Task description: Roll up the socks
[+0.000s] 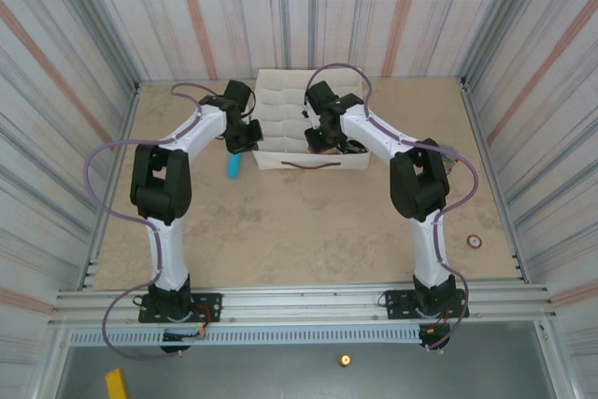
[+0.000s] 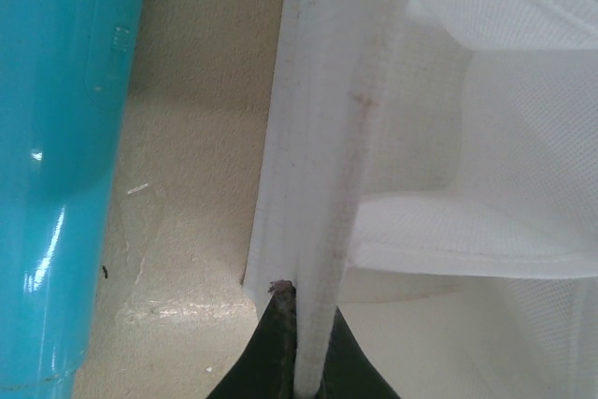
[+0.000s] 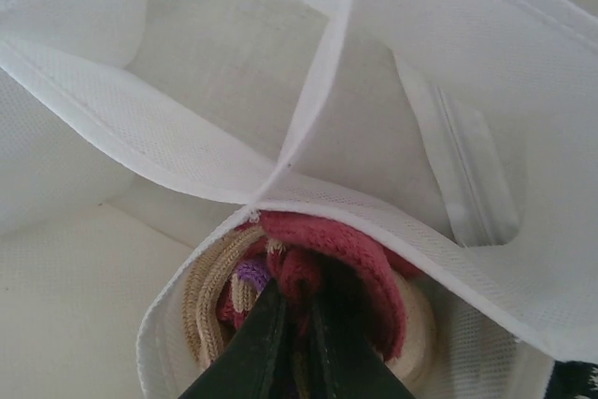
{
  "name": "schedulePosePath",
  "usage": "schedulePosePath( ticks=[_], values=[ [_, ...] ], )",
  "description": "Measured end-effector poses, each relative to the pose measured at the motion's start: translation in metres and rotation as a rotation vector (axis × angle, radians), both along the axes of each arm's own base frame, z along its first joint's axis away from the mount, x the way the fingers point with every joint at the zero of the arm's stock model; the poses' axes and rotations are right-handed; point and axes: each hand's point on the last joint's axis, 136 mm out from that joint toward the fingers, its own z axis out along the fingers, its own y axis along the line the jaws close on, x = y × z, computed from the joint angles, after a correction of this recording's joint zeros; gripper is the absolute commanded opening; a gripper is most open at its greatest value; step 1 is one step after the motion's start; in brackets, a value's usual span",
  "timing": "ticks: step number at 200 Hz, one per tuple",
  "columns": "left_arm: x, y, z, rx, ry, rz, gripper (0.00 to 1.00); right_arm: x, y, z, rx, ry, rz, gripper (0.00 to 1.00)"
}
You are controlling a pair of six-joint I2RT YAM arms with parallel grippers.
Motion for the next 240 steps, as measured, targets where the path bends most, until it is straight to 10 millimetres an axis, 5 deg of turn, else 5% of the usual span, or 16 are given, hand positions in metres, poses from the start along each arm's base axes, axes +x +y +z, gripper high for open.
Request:
schedulePosePath(
  ticks=[30,88,149,163,192,240],
  values=[
    [0.0,0.0,0.0,0.001,0.003,0.0,0.0,-0.001,0.001,0.0,-0.002,-0.001,0.0,0.17],
    [0.01,-0.006,-0.001,-0.022,0.006,0.014,0.0,0.002,-0.002,0.01,0.006,-0.019,-0.015,0.5],
    [0.033,-0.016,0.0,-0.048,-0.014,0.024,0.08,0.012,-0.016,0.09,0.088,-0.186,-0.041,0.71],
    [0.042,-0.018,0.001,-0.053,-0.024,0.025,0.18,0.012,-0.017,0.111,0.112,-0.232,-0.043,0.73],
    [0.053,-0.021,-0.003,-0.059,-0.019,0.025,0.67,0.004,-0.023,0.138,0.14,-0.291,-0.048,0.82],
    [0.047,-0.012,-0.004,-0.035,0.007,0.019,0.98,-0.028,-0.05,0.13,0.112,-0.298,-0.074,0.99]
  ],
)
